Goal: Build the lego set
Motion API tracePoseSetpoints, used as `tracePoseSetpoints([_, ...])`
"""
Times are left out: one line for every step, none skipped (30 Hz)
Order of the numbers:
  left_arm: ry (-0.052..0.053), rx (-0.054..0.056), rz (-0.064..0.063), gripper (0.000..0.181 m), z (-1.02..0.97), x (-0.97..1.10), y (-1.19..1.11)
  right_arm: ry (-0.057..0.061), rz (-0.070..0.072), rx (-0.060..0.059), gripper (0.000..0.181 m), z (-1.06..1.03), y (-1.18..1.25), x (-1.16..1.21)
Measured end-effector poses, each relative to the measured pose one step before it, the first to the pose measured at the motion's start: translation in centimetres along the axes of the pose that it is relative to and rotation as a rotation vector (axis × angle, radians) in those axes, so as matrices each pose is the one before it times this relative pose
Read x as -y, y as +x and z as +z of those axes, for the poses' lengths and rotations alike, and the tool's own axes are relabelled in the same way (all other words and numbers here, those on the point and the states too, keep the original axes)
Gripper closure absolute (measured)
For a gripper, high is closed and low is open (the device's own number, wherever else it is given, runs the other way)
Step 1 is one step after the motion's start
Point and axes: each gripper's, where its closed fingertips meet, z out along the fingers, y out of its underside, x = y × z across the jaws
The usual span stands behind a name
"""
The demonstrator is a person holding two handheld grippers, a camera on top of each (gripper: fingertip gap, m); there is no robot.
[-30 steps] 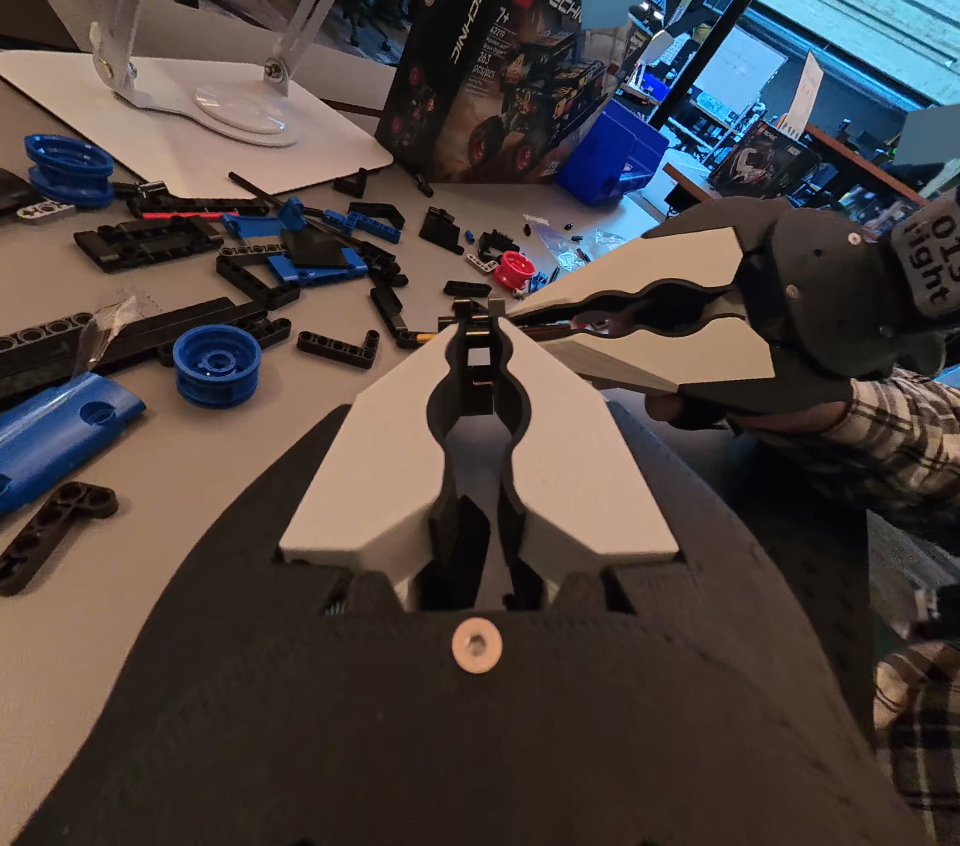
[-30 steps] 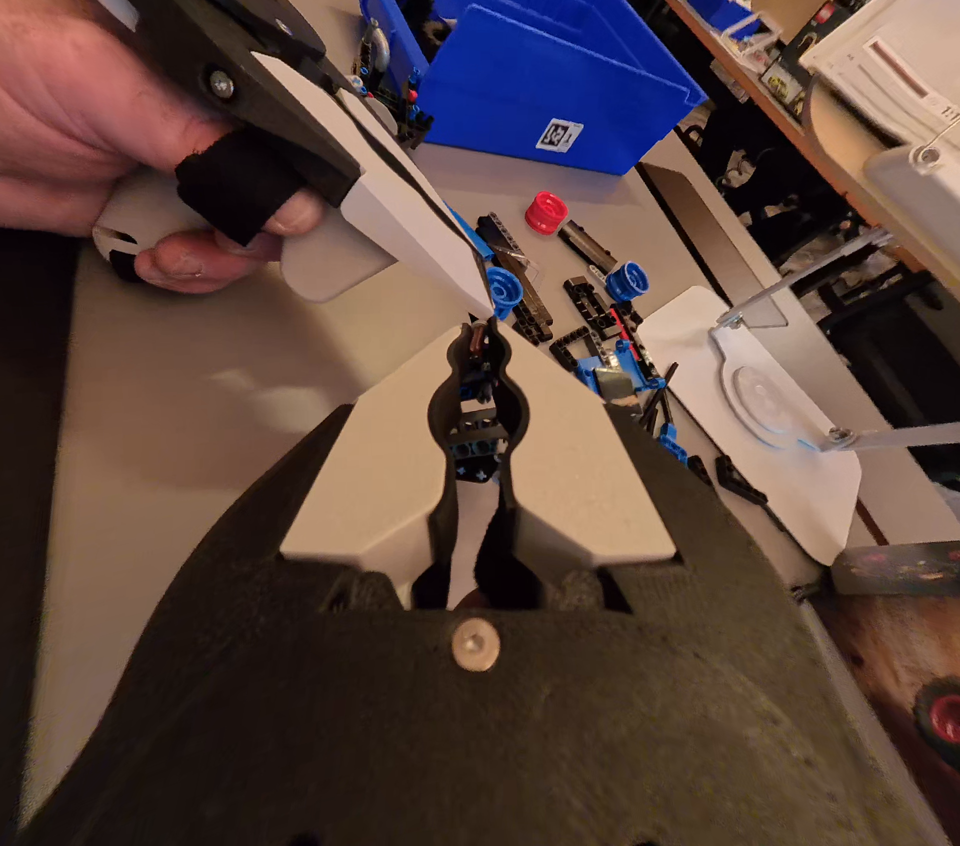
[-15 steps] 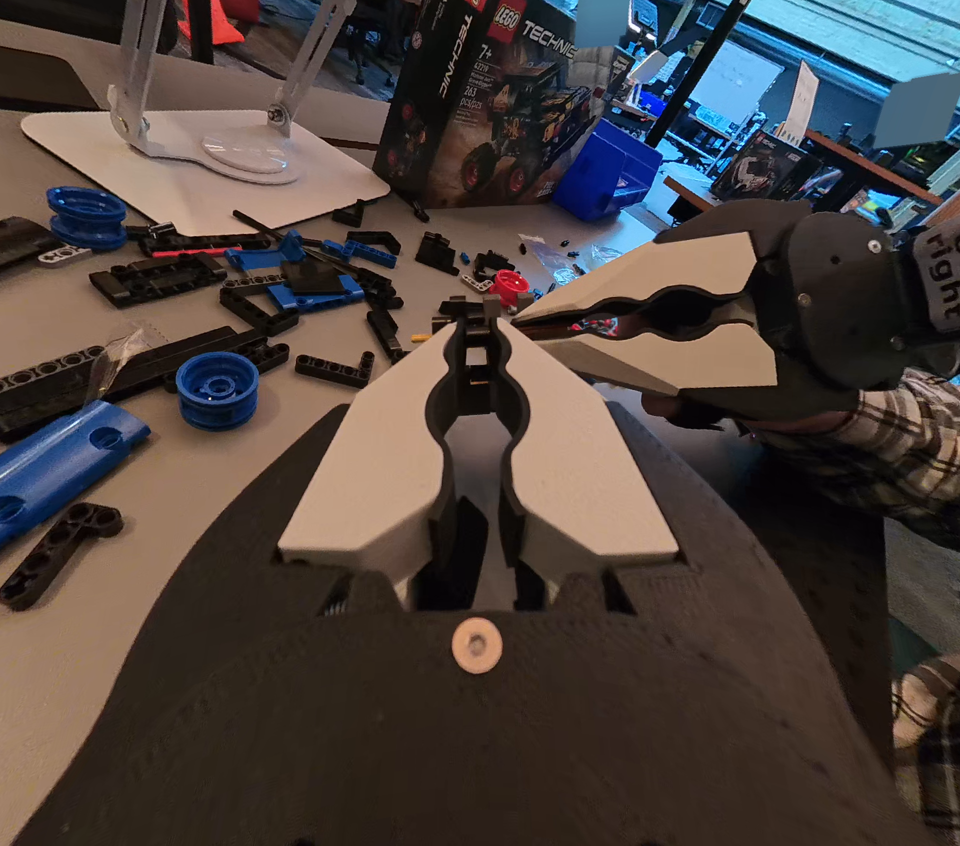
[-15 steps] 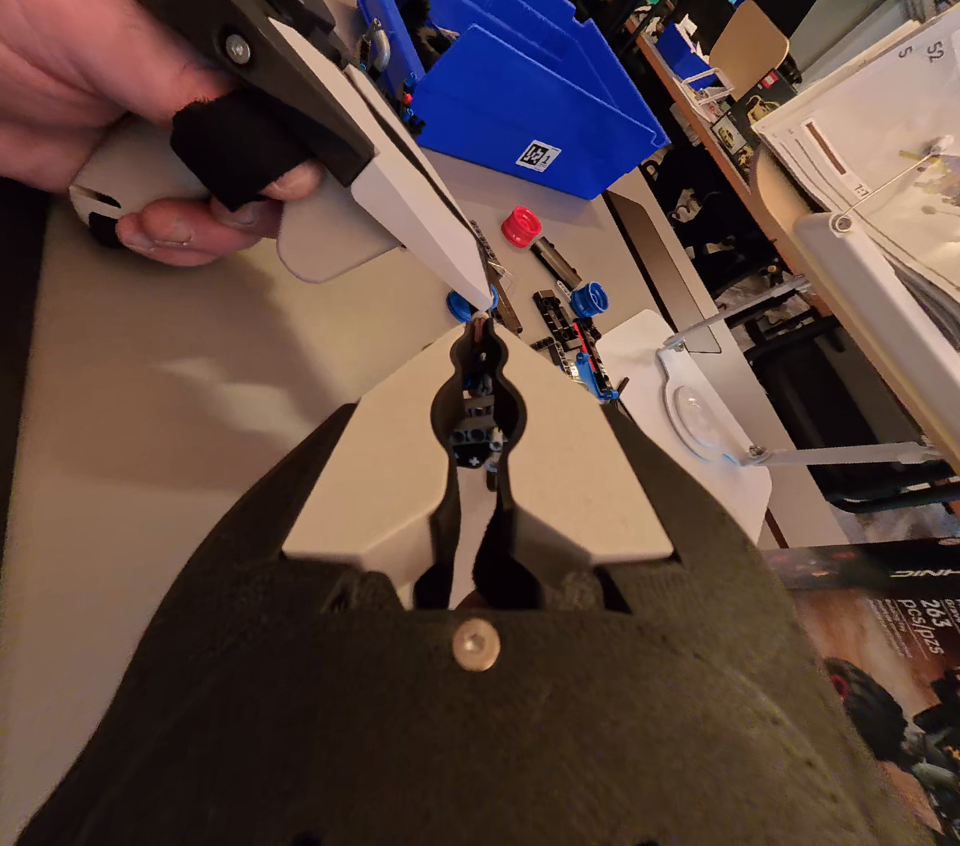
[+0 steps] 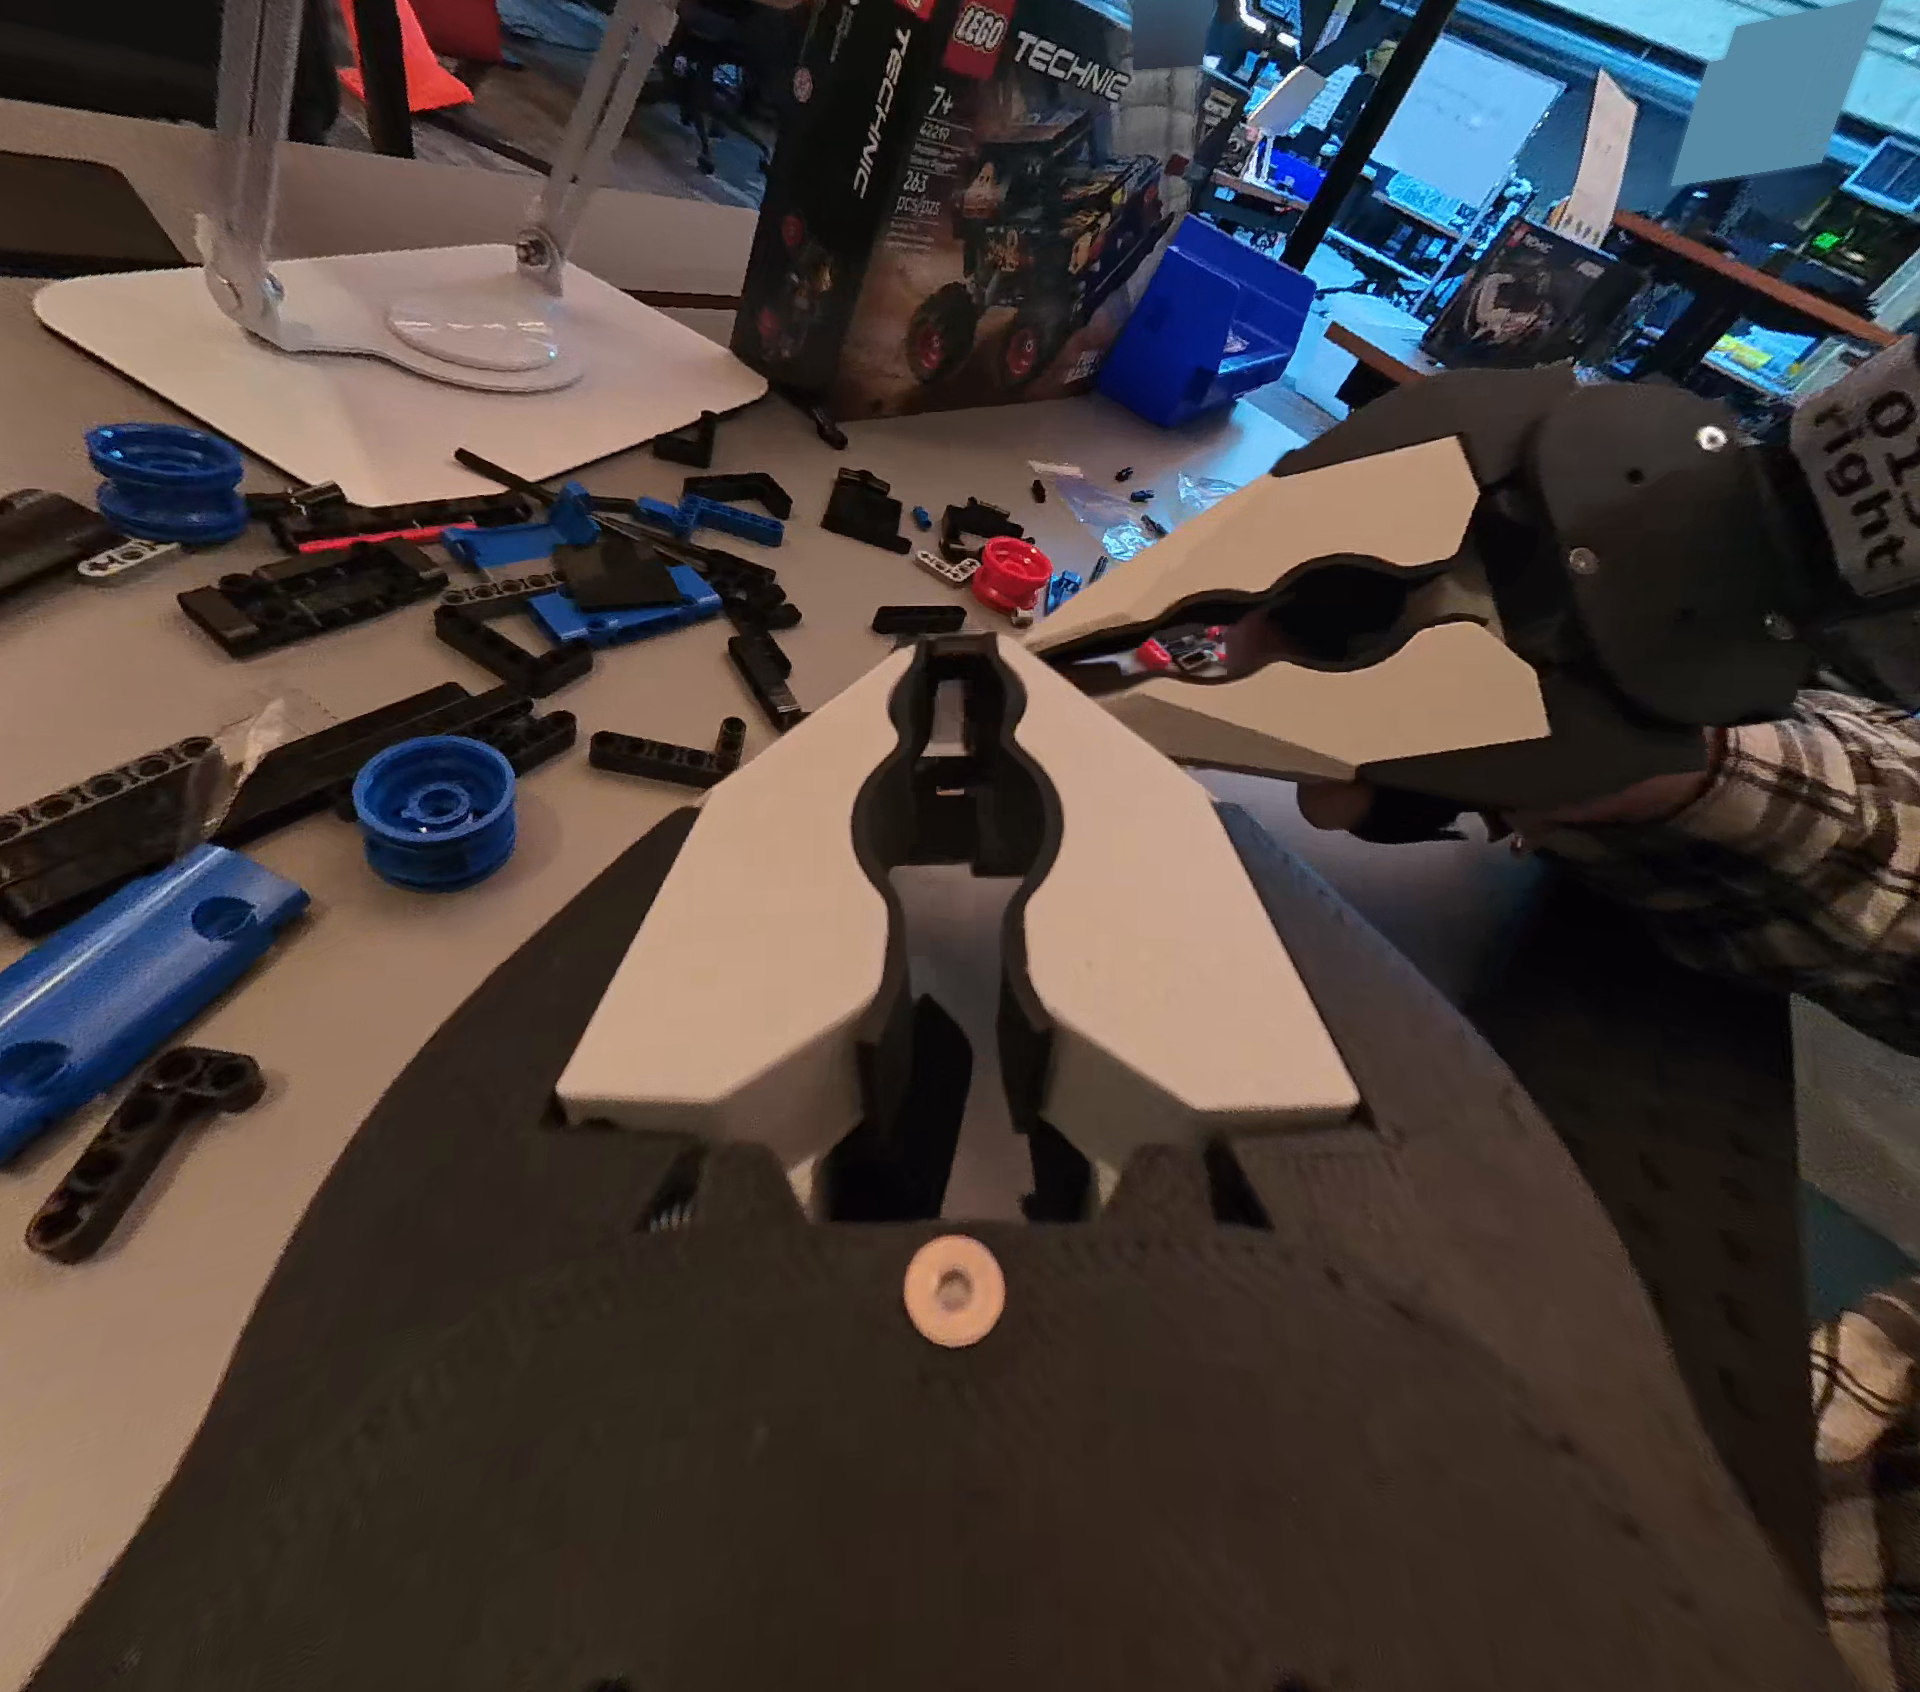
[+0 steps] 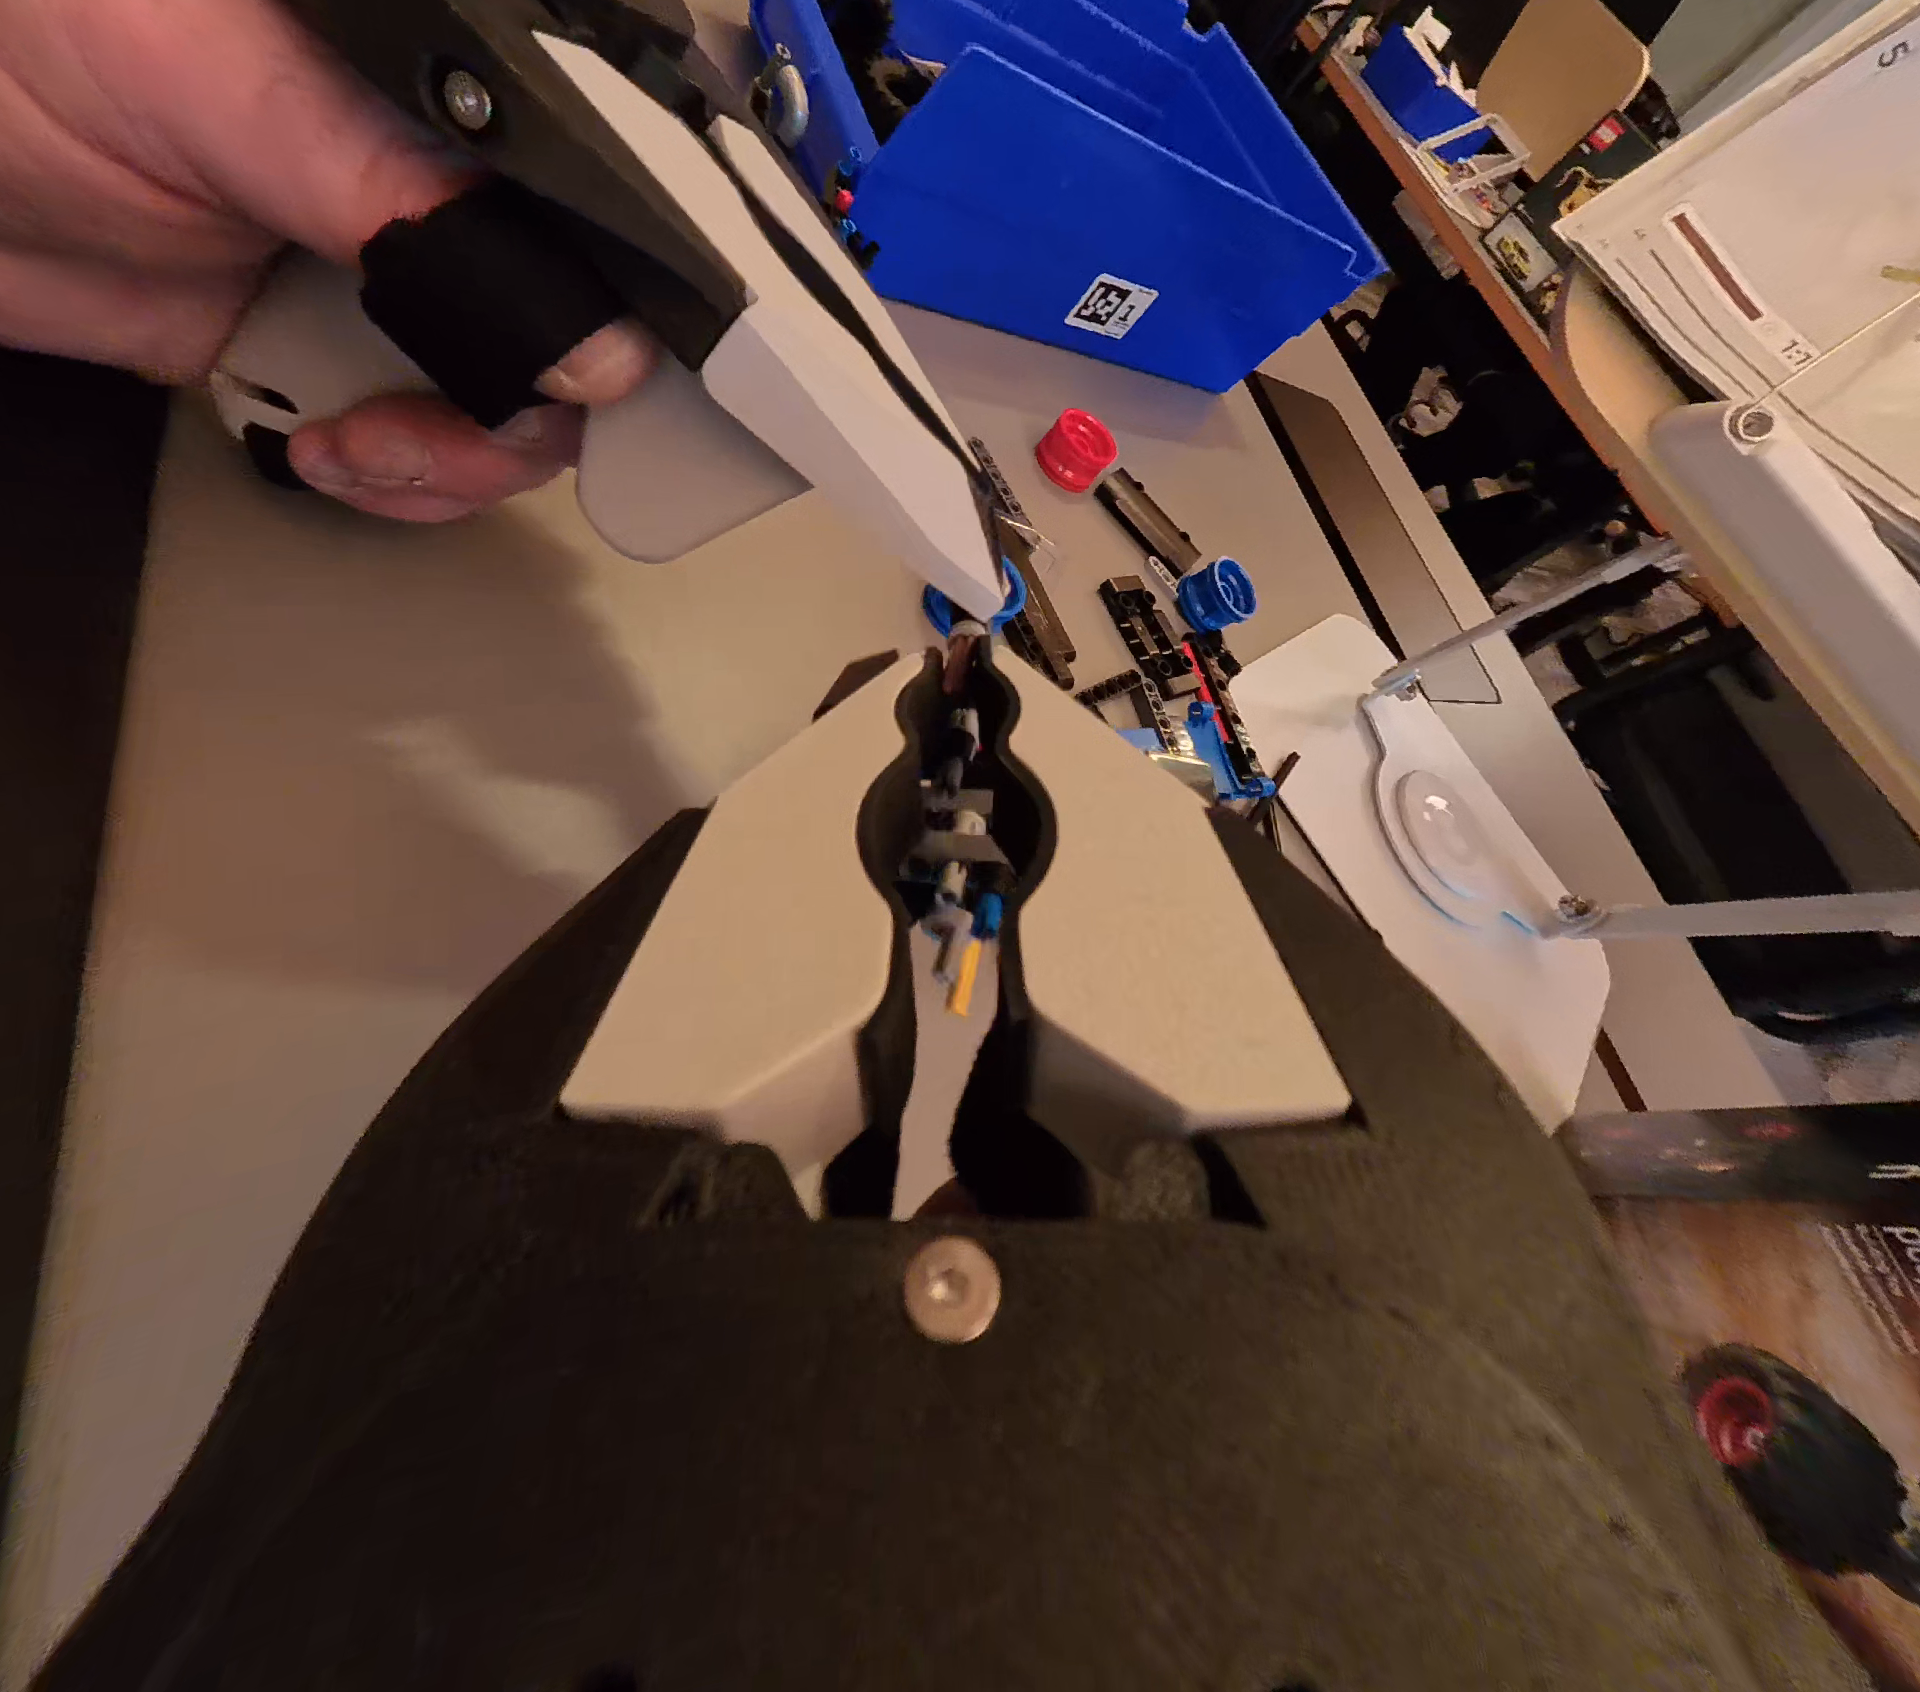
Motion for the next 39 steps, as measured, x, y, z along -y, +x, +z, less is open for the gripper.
tracePoseSetpoints([-0.0018,-0.0031,-0.0048,0.177,-0.096,0.105,-0.087,0.0039,0.0162,0.0094,0.178,-0.135,0.065,0.105])
tracePoseSetpoints([0.0001,-0.0002,-0.0081,0.177,-0.12,0.159,-0.138,0.0075,0.003,0.007,0.175,-0.226,0.108,0.168])
tracePoseSetpoints([0.0042,-0.0006,-0.0095,0.177,-0.127,0.225,-0.131,0.0115,-0.009,0.0044,0.173,-0.269,0.085,0.214])
tracePoseSetpoints([-0.0081,-0.0057,-0.0042,0.177,-0.04,0.072,0.032,0.0071,-0.0066,0.0021,0.172,-0.228,0.07,0.155])
tracePoseSetpoints([-0.0211,0.0002,-0.0013,0.177,0.081,-0.119,-0.024,0.0033,-0.0026,0.0083,0.173,-0.109,-0.086,0.117])
tracePoseSetpoints([-0.0175,0.0033,0.0028,0.177,0.135,-0.088,0.007,0.0032,-0.0068,0.0075,0.174,-0.053,-0.151,0.092])
tracePoseSetpoints([-0.0118,0.0008,0.0082,0.177,0.116,0.005,0.092,-0.0047,-0.0136,-0.0014,0.176,0.012,-0.079,-0.04])
tracePoseSetpoints([-0.0145,-0.0026,0.0079,0.177,0.065,0.01,0.162,-0.0083,-0.0152,-0.0078,0.178,0.032,-0.003,-0.113])
tracePoseSetpoints([-0.0134,0.0051,0.0054,0.177,0.028,0.079,0.056,-0.002,-0.0091,-0.0076,0.18,-0.035,0.017,-0.001])
tracePoseSetpoints([-0.012,0.0048,0.012,0.177,-0.017,0.139,0.084,0.0019,0.0019,-0.0055,0.18,-0.071,0.074,0.084])
tracePoseSetpoints([-0.0225,0.0049,0.015,0.177,-0.006,0.02,0.063,0.0027,0.0127,-0.0011,0.18,-0.093,0.085,0.1])
tracePoseSetpoints([-0.0239,0.0035,0.0228,0.177,-0.032,0.034,0.073,0.0035,0.023,0.004,0.18,-0.084,0.036,0.094])
tracePoseSetpoints([-0.0188,0.0,0.0246,0.177,-0.062,0.155,0.12,0.0086,0.0325,0.0087,0.18,-0.102,-0.026,0.145])
tracePoseSetpoints([-0.0171,-0.0053,0.0224,0.177,-0.049,0.213,0.189,0.0112,0.0368,0.0145,0.18,-0.129,-0.112,0.165])
tracePoseSetpoints([-0.0249,-0.0089,0.0288,0.177,0.009,0.115,0.215,0.0081,0.034,0.023,0.179,-0.156,-0.246,0.082])
tracePoseSetpoints([-0.0284,-0.0073,0.0376,0.177,0.041,0.066,0.195,0.009,0.0284,0.0315,0.178,-0.204,-0.379,0.041])
tracePoseSetpoints([-0.0216,0.0049,0.039,0.177,0.052,0.157,0.018,0.0153,0.0275,0.0295,0.17,-0.289,-0.305,0.06])
tracePoseSetpoints([-0.0176,-0.0018,0.0393,0.177,0.073,0.185,0.102,0.0191,0.0292,0.0234,0.167,-0.386,-0.161,0.099])
tracePoseSetpoints([-0.0165,-0.0132,0.0371,0.177,0.097,0.156,0.274,0.0218,0.0244,0.0259,0.165,-0.477,-0.138,0.154])
tracePoseSetpoints([-0.0058,-0.0109,0.0397,0.177,0.081,0.275,0.249,0.0206,0.0216,0.013,0.162,-0.556,0.109,0.152])
tracePoseSetpoints([0.0011,-0.0169,0.0432,0.177,0.084,0.326,0.362,0.0155,0.0232,-0.0058,0.159,-0.59,0.471,0.086])
tracePoseSetpoints([-0.005,-0.0251,0.0419,0.177,0.121,0.212,0.5,0.0128,0.0223,0.0002,0.156,-0.568,0.449,0.02])
tracePoseSetpoints([-0.0123,-0.0261,0.0377,0.177,0.168,0.106,0.512,0.0087,0.0195,0.0048,0.155,-0.522,0.386,-0.085])
tracePoseSetpoints([-0.0126,-0.0187,0.0474,0.177,0.207,0.133,0.486,0.0045,0.0132,-0.0022,0.153,-0.489,0.484,-0.165])
tracePoseSetpoints([-0.0136,-0.0078,0.0595,0.177,0.232,0.135,0.386,0.0022,0.0051,-0.0063,0.151,-0.485,0.504,-0.176])
tracePoseSetpoints([-0.0281,-0.0019,0.0588,0.177,0.291,-0.033,0.282,0.0004,0.0033,-0.0059,0.15,-0.486,0.477,-0.19])
tracePoseSetpoints([-0.0386,-0.0037,0.0654,0.177,0.333,-0.182,0.318,-0.0047,0.0064,-0.0094,0.15,-0.415,0.554,-0.311])
tracePoseSetpoints([-0.0373,-0.0048,0.0737,0.177,0.354,-0.129,0.373,-0.0113,0.0066,-0.0159,0.151,-0.34,0.664,-0.465])
tracePoseSetpoints([-0.0306,-0.0047,0.0688,0.176,0.368,0.01,0.362,-0.011,0.005,-0.0188,0.152,-0.296,0.704,-0.523])
tracePoseSetpoints([-0.0372,-0.0159,0.0653,0.176,0.391,-0.029,0.483,-0.0052,0.0073,-0.0146,0.154,-0.257,0.595,-0.419])
tracePoseSetpoints([-0.0417,-0.0135,0.0673,0.176,0.403,-0.014,0.417,-0.0038,0.0095,-0.0097,0.155,-0.243,0.5,-0.322])
tracePoseSetpoints([-0.0374,-0.0084,0.0687,0.177,0.424,0.126,0.336,-0.0068,0.0057,-0.0083,0.156,-0.247,0.449,-0.274])
tracePoseSetpoints([-0.0264,-0.0113,0.0634,0.177,0.477,0.35,0.387,-0.0096,-0.0001,-0.0138,0.157,-0.25,0.497,-0.266])
tracePoseSetpoints([-0.0185,-0.0153,0.0408,0.177,0.594,0.529,0.379,-0.0053,-0.001,-0.0169,0.157,-0.294,0.534,-0.178])
tracePoseSetpoints([-0.0217,-0.0163,0.0391,0.177,0.742,0.51,0.51,0.0038,0.006,-0.0107,0.157,-0.297,0.454,-0.052])
tracePoseSetpoints([-0.0314,-0.0198,0.062,0.177,0.837,0.325,0.771,0.0091,0.0141,-0.0047,0.158,-0.28,0.359,0.043])
tracePoseSetpoints([-0.0301,-0.0054,0.0749,0.177,0.763,0.331,0.609,0.0095,0.014,-0.0034,0.158,-0.249,0.29,0.074])
tracePoseSetpoints([-0.0429,-0.003,0.0715,0.176,0.695,0.142,0.489,0.0068,0.007,-0.0055,0.158,-0.221,0.264,0.049])
tracePoseSetpoints([-0.0383,-0.0177,0.0635,0.176,0.633,0.203,0.662,0.0019,0.0007,-0.0082,0.159,-0.194,0.261,-0.03])
